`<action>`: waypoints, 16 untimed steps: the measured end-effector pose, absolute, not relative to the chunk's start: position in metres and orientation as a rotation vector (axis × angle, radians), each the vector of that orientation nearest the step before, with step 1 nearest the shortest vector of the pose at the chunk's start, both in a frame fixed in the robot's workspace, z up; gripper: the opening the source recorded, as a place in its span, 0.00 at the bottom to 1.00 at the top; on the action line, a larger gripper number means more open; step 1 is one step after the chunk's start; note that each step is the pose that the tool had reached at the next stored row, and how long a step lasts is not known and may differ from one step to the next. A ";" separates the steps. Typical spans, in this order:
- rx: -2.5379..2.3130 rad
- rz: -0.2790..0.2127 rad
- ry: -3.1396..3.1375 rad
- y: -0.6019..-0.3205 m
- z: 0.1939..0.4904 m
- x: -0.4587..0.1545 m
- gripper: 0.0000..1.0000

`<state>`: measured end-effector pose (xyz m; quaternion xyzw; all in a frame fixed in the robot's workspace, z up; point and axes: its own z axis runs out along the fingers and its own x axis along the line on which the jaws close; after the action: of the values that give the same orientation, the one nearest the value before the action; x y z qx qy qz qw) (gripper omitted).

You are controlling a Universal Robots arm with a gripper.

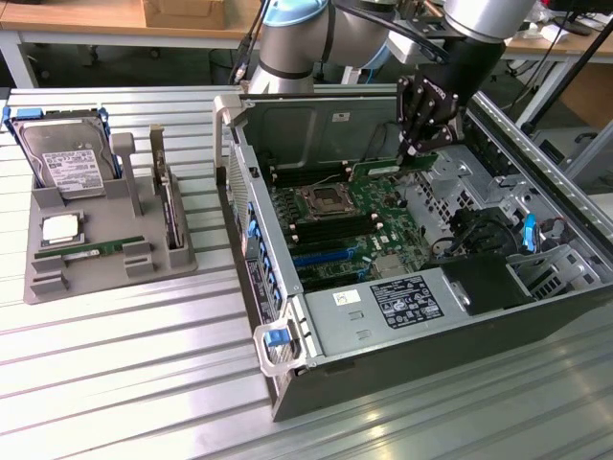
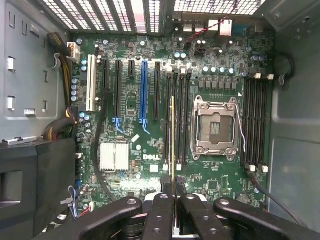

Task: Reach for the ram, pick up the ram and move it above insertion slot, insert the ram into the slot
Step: 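Insert the ram into the slot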

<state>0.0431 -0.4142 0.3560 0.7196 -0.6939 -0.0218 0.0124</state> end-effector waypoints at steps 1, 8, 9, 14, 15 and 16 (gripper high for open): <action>2.243 -0.068 -2.163 -0.414 0.356 0.043 0.12; 2.243 -0.068 -2.163 -0.414 0.353 0.041 0.12; 2.243 -0.068 -2.163 -0.414 0.353 0.041 0.12; 2.243 -0.068 -2.163 -0.414 0.350 0.039 0.12; 2.243 -0.068 -2.163 -0.414 0.350 0.039 0.12; 2.243 -0.068 -2.163 -0.414 0.349 0.039 0.12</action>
<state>0.0385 -0.4144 0.3488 0.7196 -0.6939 -0.0218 0.0124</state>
